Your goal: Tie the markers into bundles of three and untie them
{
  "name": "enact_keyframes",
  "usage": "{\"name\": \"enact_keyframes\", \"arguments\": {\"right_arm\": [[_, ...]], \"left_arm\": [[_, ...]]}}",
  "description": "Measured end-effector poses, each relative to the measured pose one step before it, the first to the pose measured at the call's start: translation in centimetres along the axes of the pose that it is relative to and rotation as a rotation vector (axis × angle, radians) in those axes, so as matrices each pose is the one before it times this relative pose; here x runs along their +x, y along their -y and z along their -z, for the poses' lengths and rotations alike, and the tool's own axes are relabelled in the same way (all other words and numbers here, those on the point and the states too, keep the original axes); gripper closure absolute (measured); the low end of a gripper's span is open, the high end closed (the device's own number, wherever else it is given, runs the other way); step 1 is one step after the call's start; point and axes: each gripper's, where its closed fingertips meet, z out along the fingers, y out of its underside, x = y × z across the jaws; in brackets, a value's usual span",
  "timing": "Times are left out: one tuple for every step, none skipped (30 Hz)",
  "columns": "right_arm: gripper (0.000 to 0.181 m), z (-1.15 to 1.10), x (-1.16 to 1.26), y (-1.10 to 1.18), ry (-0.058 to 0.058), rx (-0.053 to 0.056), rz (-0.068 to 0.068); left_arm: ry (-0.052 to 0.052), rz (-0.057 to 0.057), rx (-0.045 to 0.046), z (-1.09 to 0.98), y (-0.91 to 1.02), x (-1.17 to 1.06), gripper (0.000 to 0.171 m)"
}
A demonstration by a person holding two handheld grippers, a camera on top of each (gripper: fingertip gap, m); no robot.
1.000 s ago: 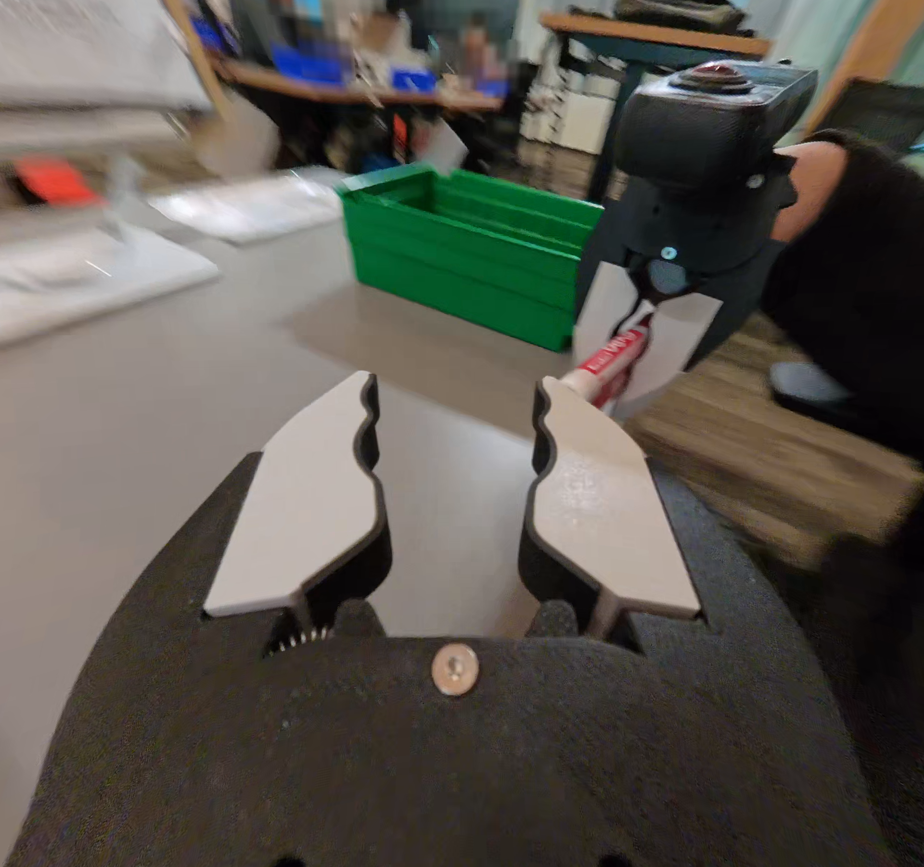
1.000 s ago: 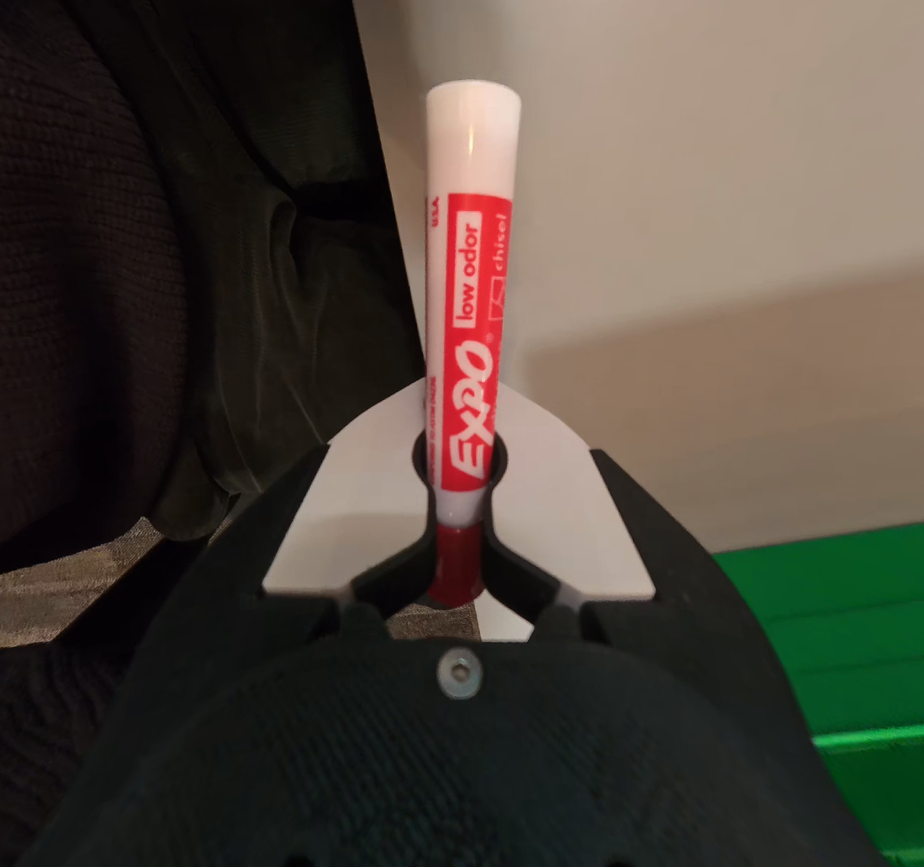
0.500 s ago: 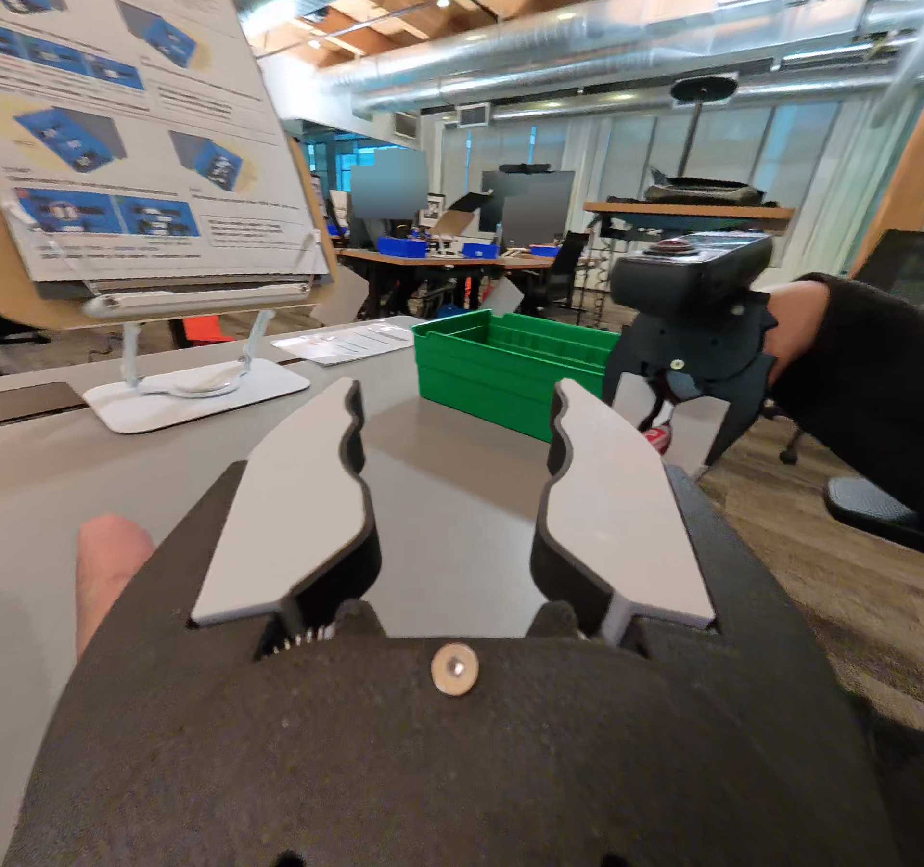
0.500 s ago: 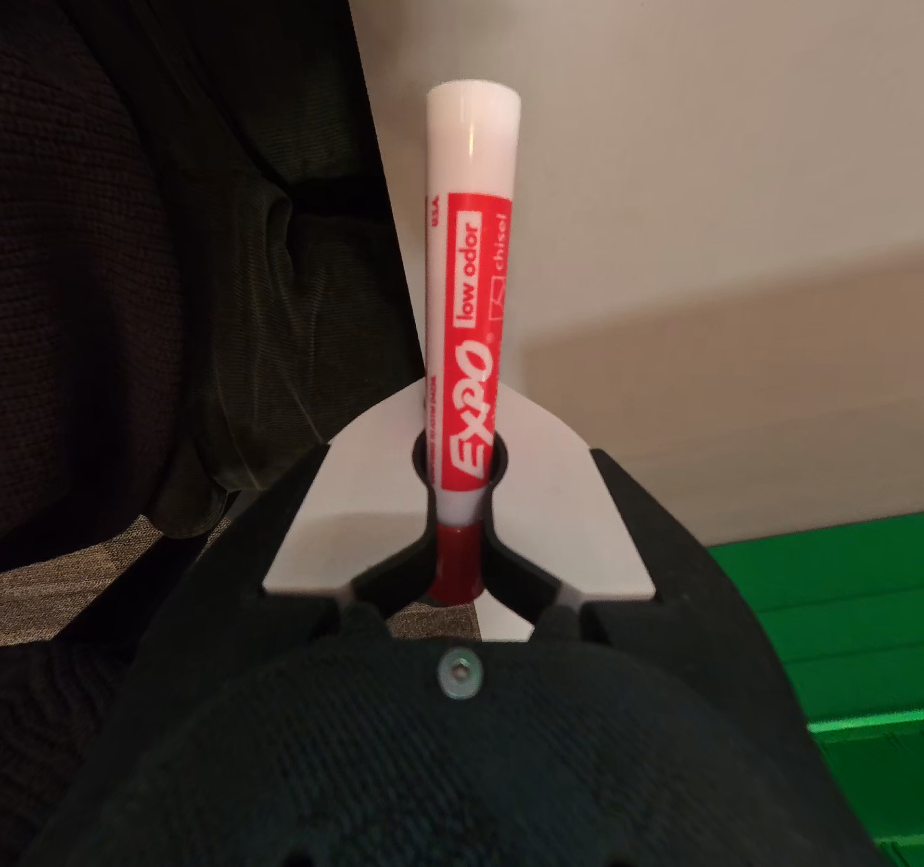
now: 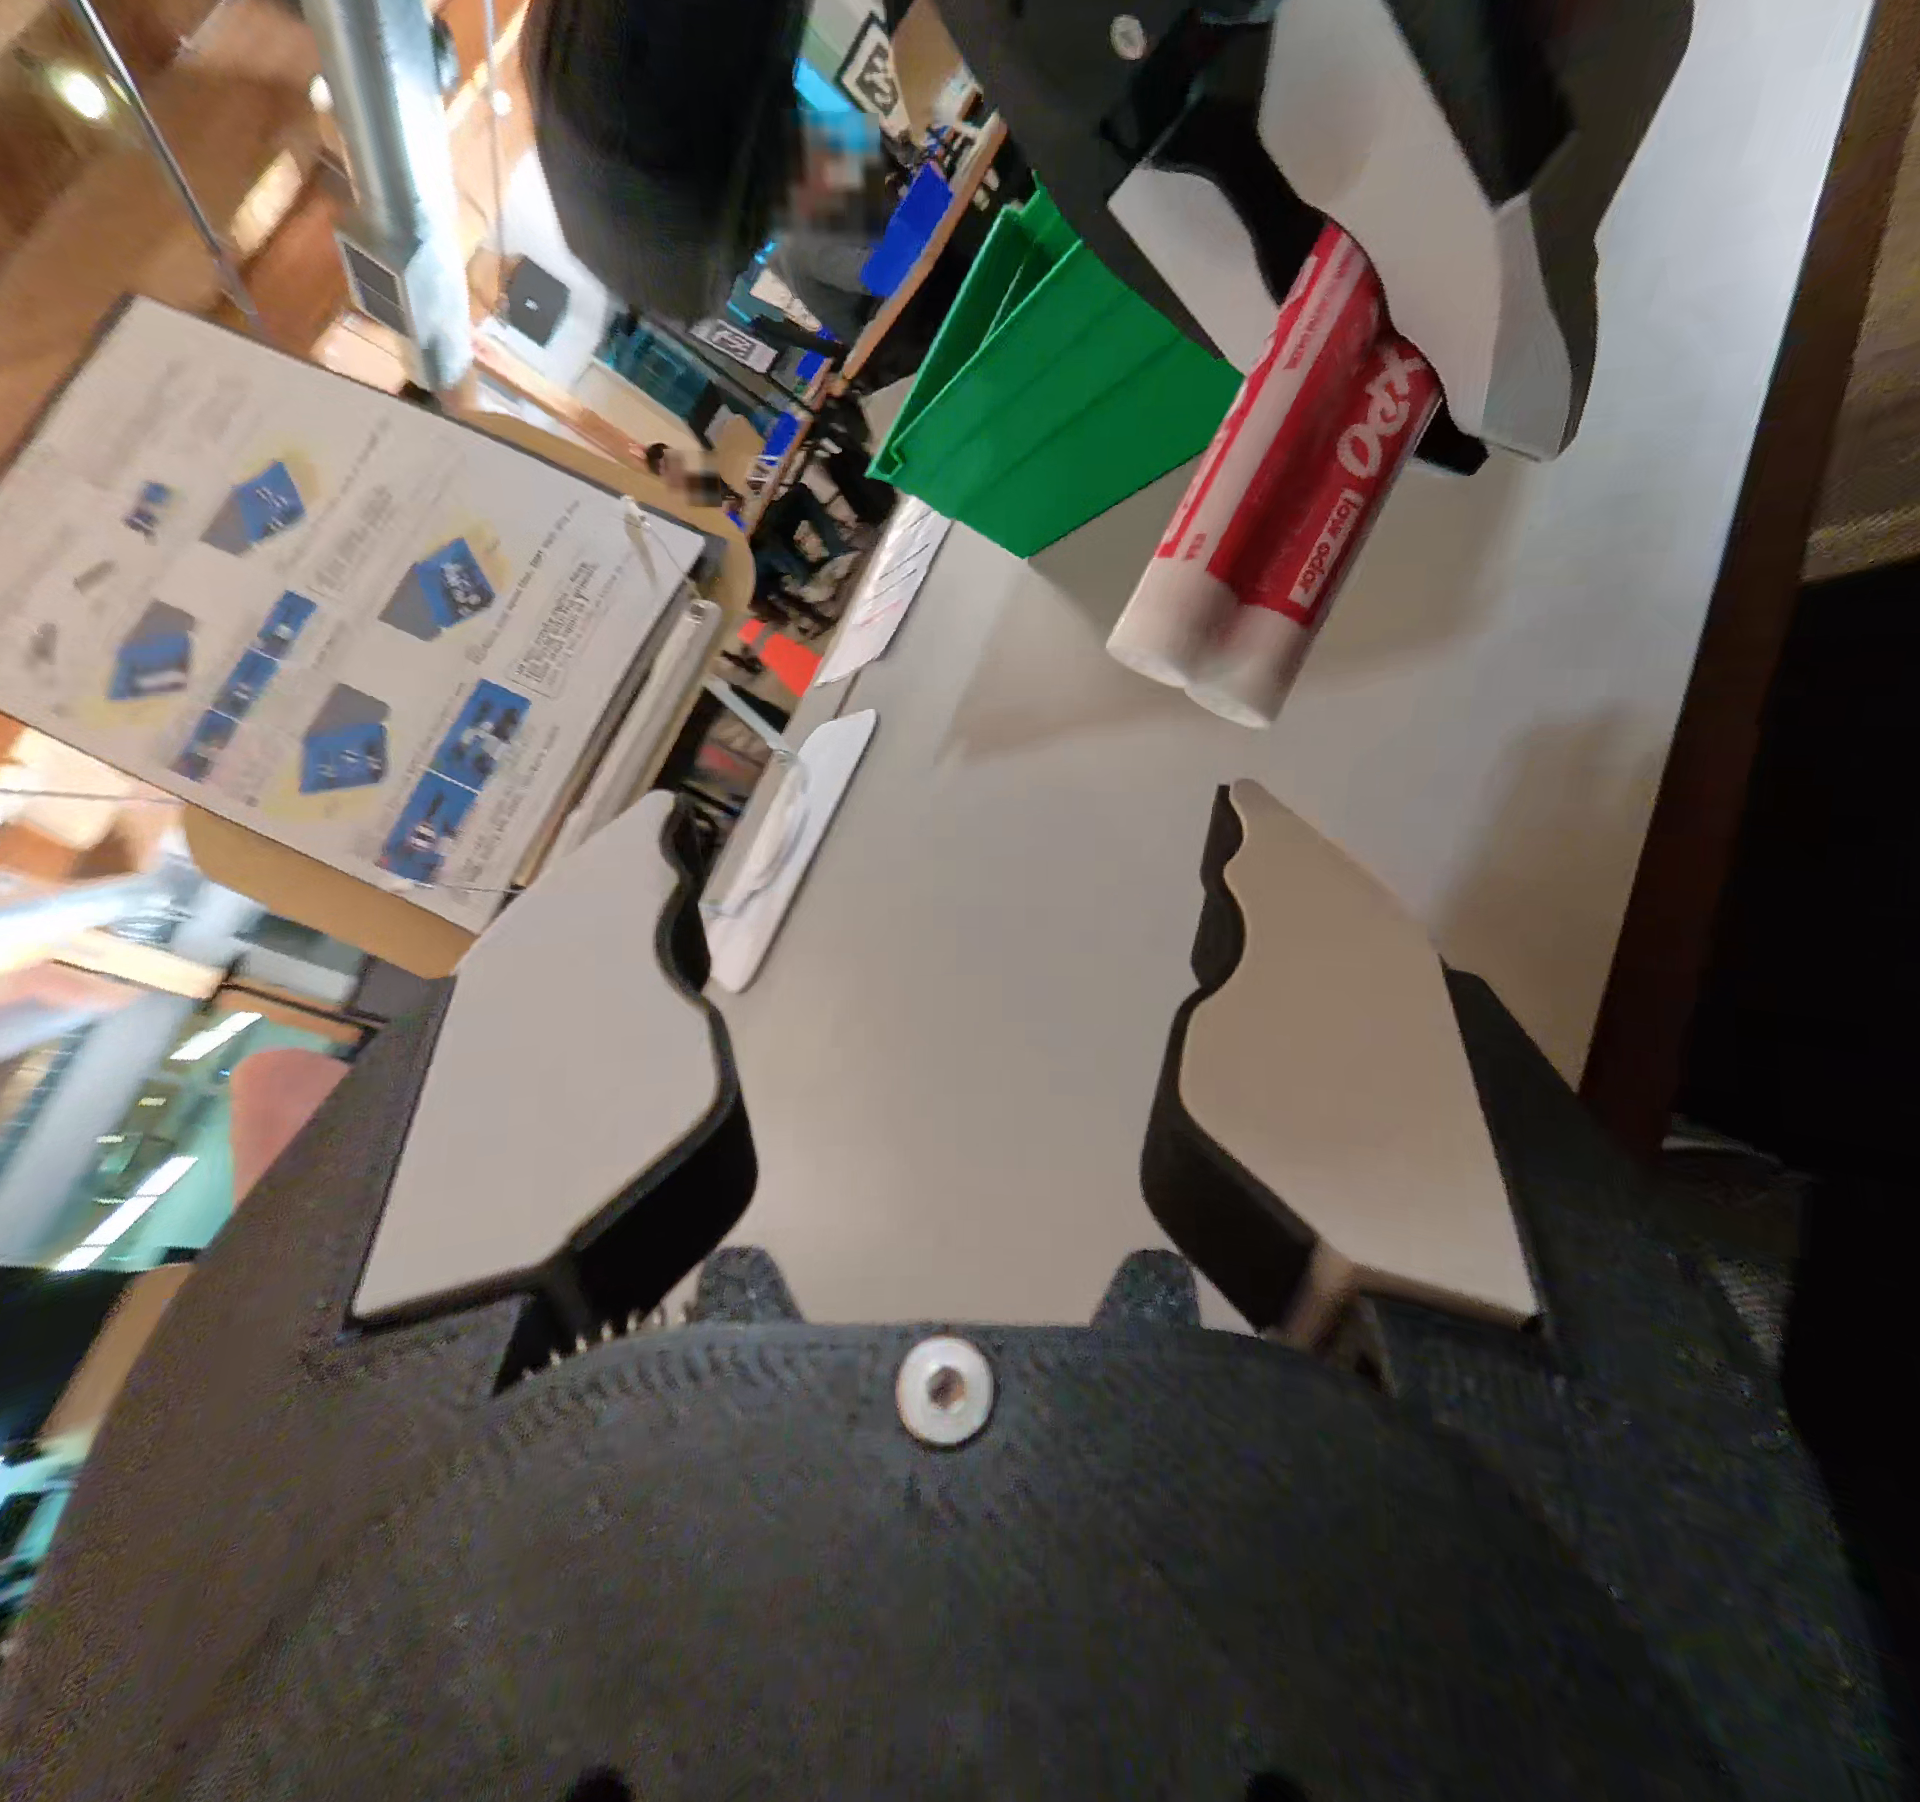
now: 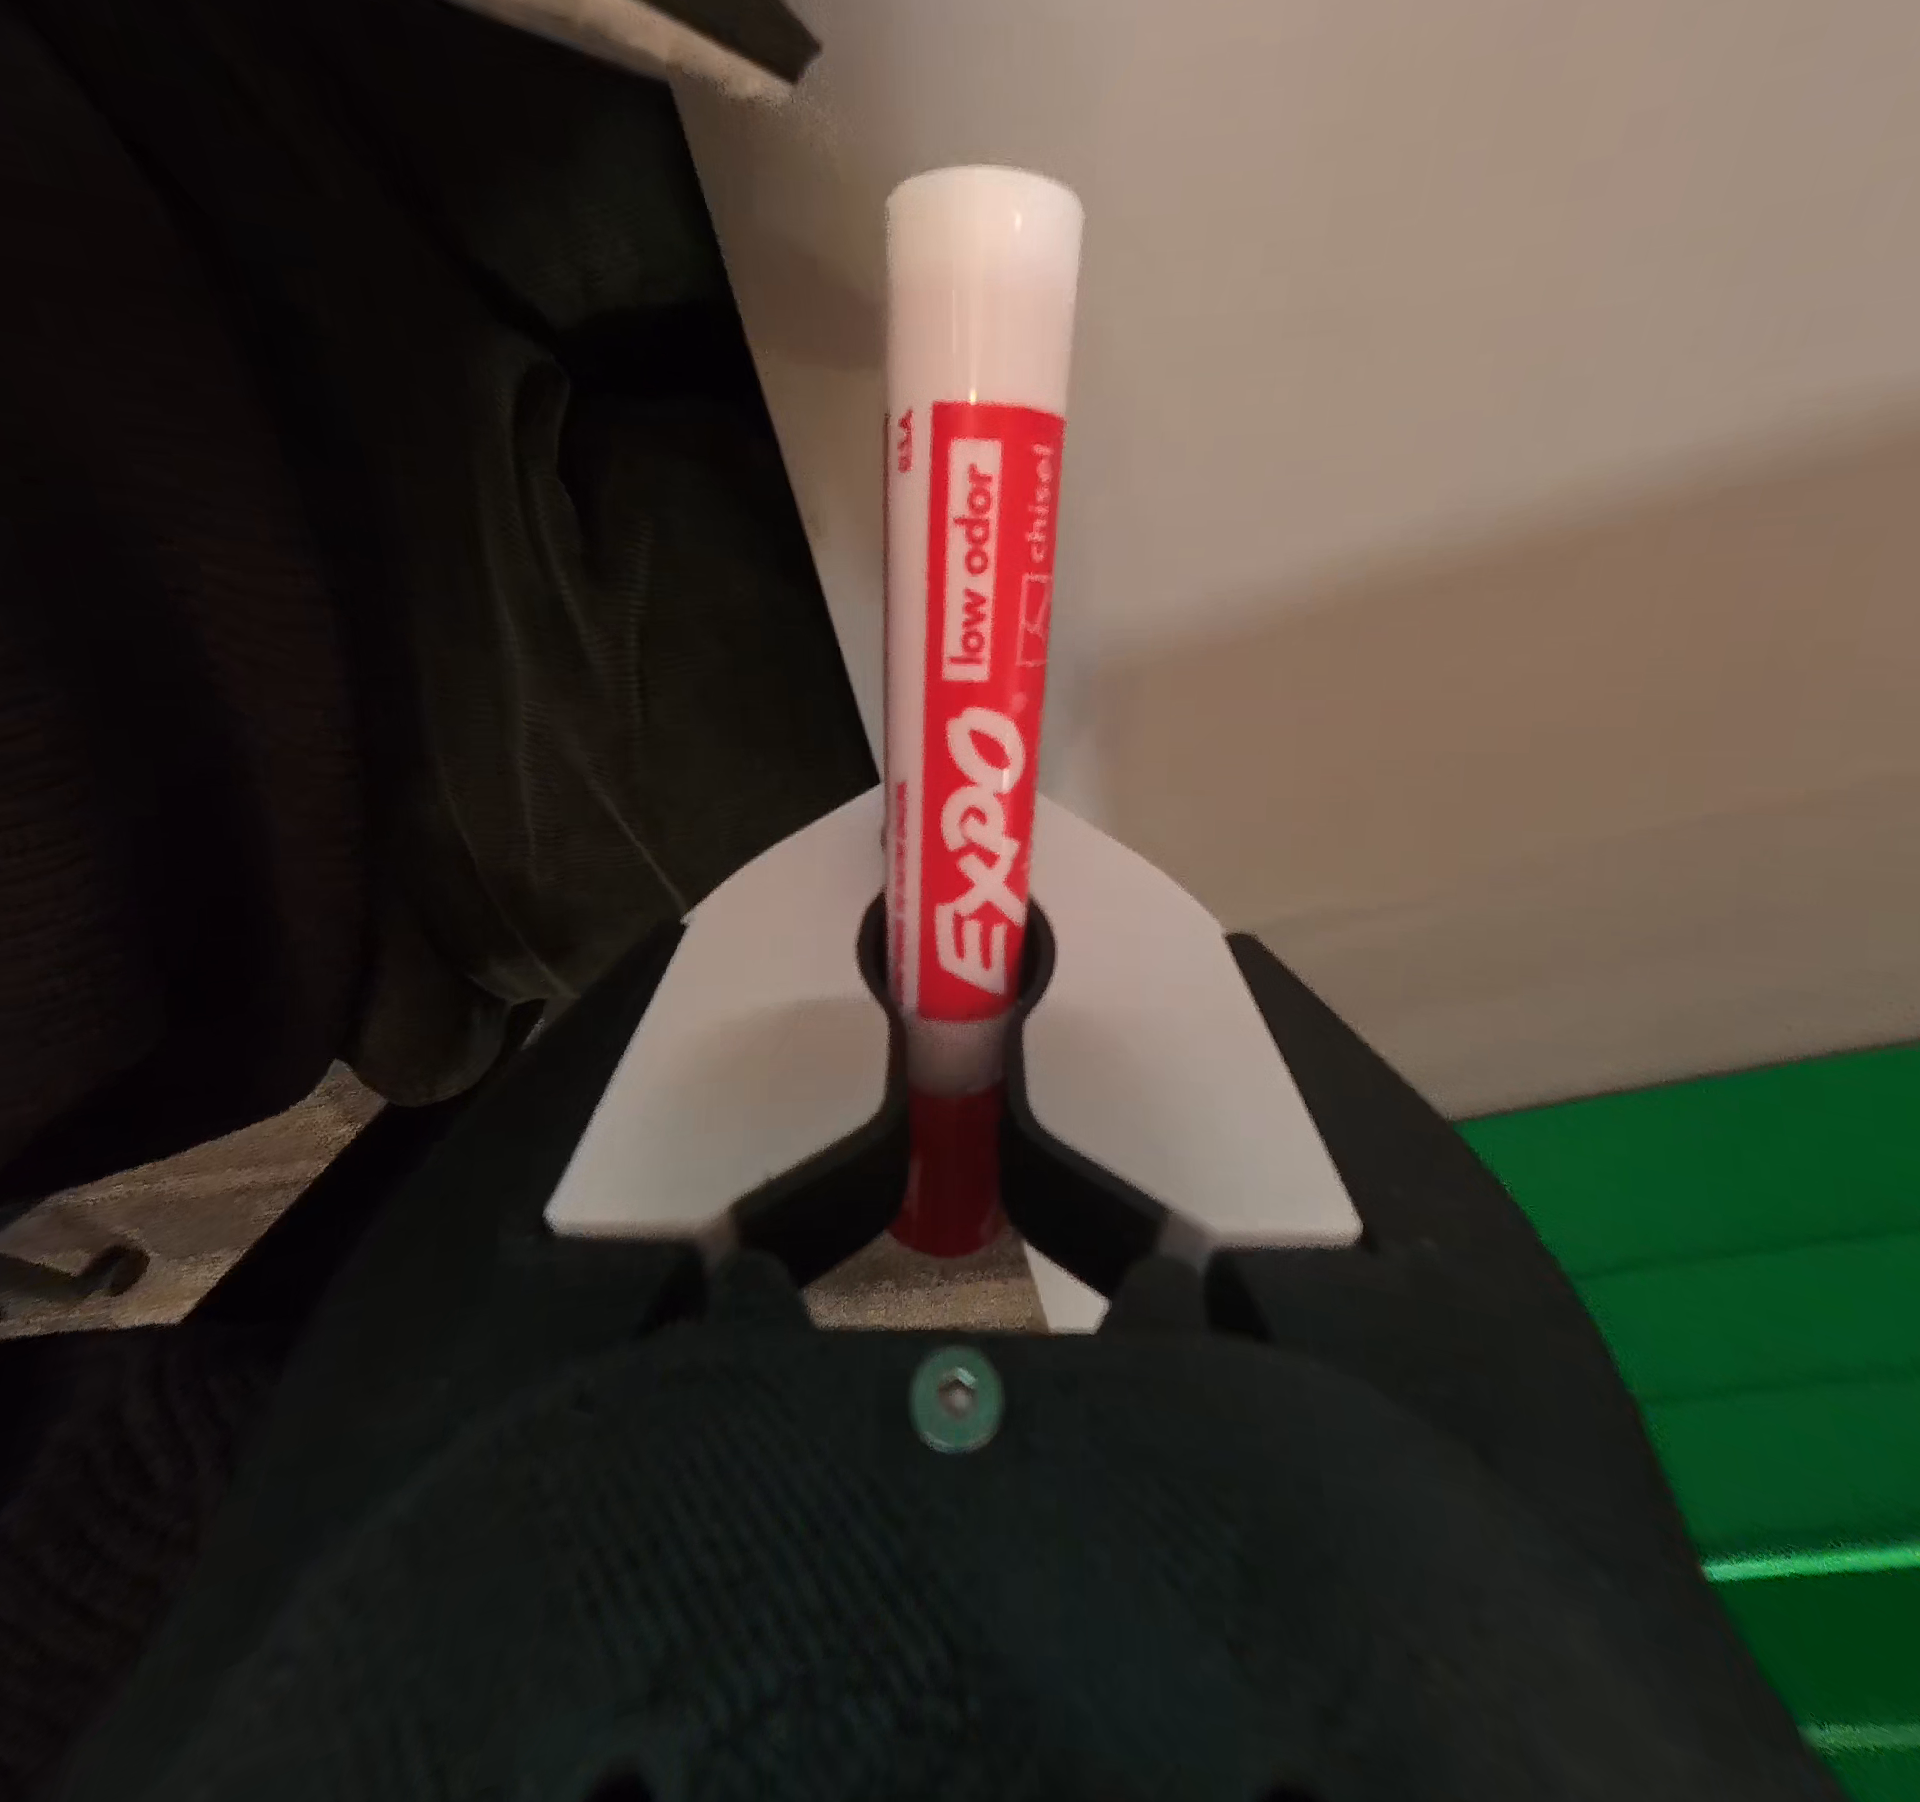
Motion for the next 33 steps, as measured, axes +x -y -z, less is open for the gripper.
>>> {"name": "enact_keyframes", "arguments": {"right_arm": [[0.166, -0.051, -0.058, 0.022, -0.0017, -0.0076, -0.0060], [0.166, 0.007, -0.044, 0.091, -0.0061, -0.0040, -0.0013], [0.166, 0.063, -0.068, 0.165, -0.0064, 0.0004, -0.0001], [0.166, 0.113, -0.170, 0.231, 0.0006, 0.0046, -0.0024], [0.166, 0.136, -0.227, 0.248, 0.0054, 0.0077, -0.0021], [0.166, 0.124, -0.217, 0.279, 0.0049, 0.0106, 0.0003], [0.166, 0.090, -0.260, 0.275, 0.0080, 0.0112, -0.0002], [0.166, 0.046, -0.294, 0.235, 0.0115, 0.0090, -0.0020], [0.166, -0.014, -0.270, 0.194, 0.0099, 0.0055, -0.0026], [0.167, -0.068, -0.189, 0.189, 0.0046, 0.0040, -0.0035], [0.167, -0.106, -0.152, 0.239, 0.0030, 0.0041, -0.0080], [0.167, -0.114, -0.150, 0.291, 0.0023, 0.0037, -0.0112], [0.167, -0.096, -0.086, 0.365, -0.0045, 0.0062, -0.0082], [0.167, -0.070, -0.096, 0.455, -0.0068, 0.0102, -0.0044], [0.167, -0.046, -0.141, 0.505, -0.0045, 0.0132, -0.0041], [0.167, -0.044, -0.192, 0.473, -0.0003, 0.0118, -0.0075], [0.167, -0.049, -0.208, 0.427, -0.0004, 0.0094, -0.0086], [0.167, -0.056, -0.213, 0.330, -0.0015, 0.0050, -0.0057], [0.167, -0.052, -0.183, 0.256, -0.0044, 0.0020, -0.0012], [0.167, -0.046, -0.206, 0.207, -0.0030, 0.0007, 0.0011], [0.167, -0.026, -0.206, 0.174, -0.0016, 0.0009, 0.0028], [0.167, -0.001, -0.190, 0.159, -0.0010, 0.0015, 0.0051], [0.167, 0.012, -0.206, 0.141, 0.0014, 0.0021, 0.0075], [0.167, 0.013, -0.222, 0.115, 0.0036, 0.0017, 0.0049], [0.167, -0.001, -0.141, 0.093, 0.0014, 0.0008, 0.0007], [0.167, -0.016, -0.071, 0.090, -0.0016, 0.0003, 0.0006], [0.167, -0.039, -0.087, 0.066, 0.0002, -0.0003, 0.0026], [0.167, -0.054, -0.125, 0.048, 0.0036, -0.0005, 0.0034], [0.167, -0.092, -0.096, 0.015, 0.0018, -0.0019, 0.0034], [0.167, -0.113, -0.035, -0.019, -0.0014, -0.0045, 0.0039], [0.167, -0.146, 0.000, -0.078, -0.0035, -0.0079, 0.0042], [0.167, -0.158, 0.012, -0.090, -0.0032, -0.0085, 0.0036], [0.167, -0.144, -0.004, -0.057, -0.0016, -0.0059, 0.0032]], "left_arm": [[0.0193, -0.0423, -0.00628, 0.022, 0.278, 0.167, 0.079], [0.0041, -0.0354, 0.00043, 0.036, 0.340, 0.371, 0.079], [-0.0045, -0.0219, -0.00240, 0.046, 0.277, 0.451, 0.082], [-0.0096, -0.0040, -0.00675, 0.028, 0.205, 0.441, 0.083], [-0.0165, 0.0058, -0.00856, -0.051, 0.190, 0.461, 0.083], [-0.0109, 0.0019, -0.01303, -0.123, 0.113, 0.322, 0.083], [-0.0022, -0.0016, -0.01126, -0.264, 0.052, 0.035, 0.083], [0.0010, -0.0059, -0.00520, -0.058, 0.175, 0.138, 0.083], [0.0155, -0.0140, -0.00897, -0.075, 0.086, -0.062, 0.084], [0.0200, -0.0211, -0.01583, -0.030, 0.064, -0.093, 0.083], [0.0246, -0.0295, -0.02066, -0.117, -0.123, -0.163, 0.084], [0.0271, -0.0387, -0.02887, -0.056, -0.243, -0.123, 0.084], [0.0248, -0.0432, -0.03138, -0.104, -0.236, -0.064, 0.083], [0.0200, -0.0403, -0.02734, -0.107, -0.220, 0.007, 0.083], [0.0203, -0.0299, -0.01977, -0.099, -0.135, 0.027, 0.083], [0.0204, -0.0140, -0.01187, -0.004, -0.086, -0.098, 0.083], [0.0083, -0.0054, -0.00983, -0.002, -0.086, -0.023, 0.083], [0.0080, -0.0006, -0.01635, -0.013, -0.193, -0.099, 0.083], [0.0052, -0.0005, -0.01966, -0.076, -0.263, -0.085, 0.082], [0.0019, -0.0049, -0.01718, -0.160, -0.234, 0.015, 0.081], [0.0022, -0.0108, -0.01275, -0.052, -0.240, -0.032, 0.081], [0.0075, -0.0091, -0.00730, -0.043, -0.180, -0.078, 0.081], [0.0035, -0.0084, -0.00338, -0.022, -0.131, -0.007, 0.080], [0.0003, -0.0094, -0.00339, -0.012, -0.104, 0.047, 0.080], [0.0059, -0.0067, 0.00159, 0.015, 0.001, -0.045, 0.081], [0.0068, -0.0083, 0.00452, 0.005, 0.067, -0.052, 0.082], [0.0062, -0.0087, 0.00477, 0.025, 0.097, -0.071, 0.082], [0.0059, -0.0059, 0.00473, 0.005, 0.107, -0.046, 0.083], [0.0022, -0.0020, 0.00430, -0.011, 0.114, 0.021, 0.084], [0.0005, 0.0014, 0.00331, -0.065, 0.082, 0.062, 0.084], [-0.0006, 0.0015, 0.00479, -0.015, 0.074, 0.062, 0.085], [0.0008, 0.0032, 0.00431, -0.022, 0.097, 0.063, 0.087], [-0.0035, 0.0029, -0.00005, -0.010, 0.011, 0.058, 0.088]]}}
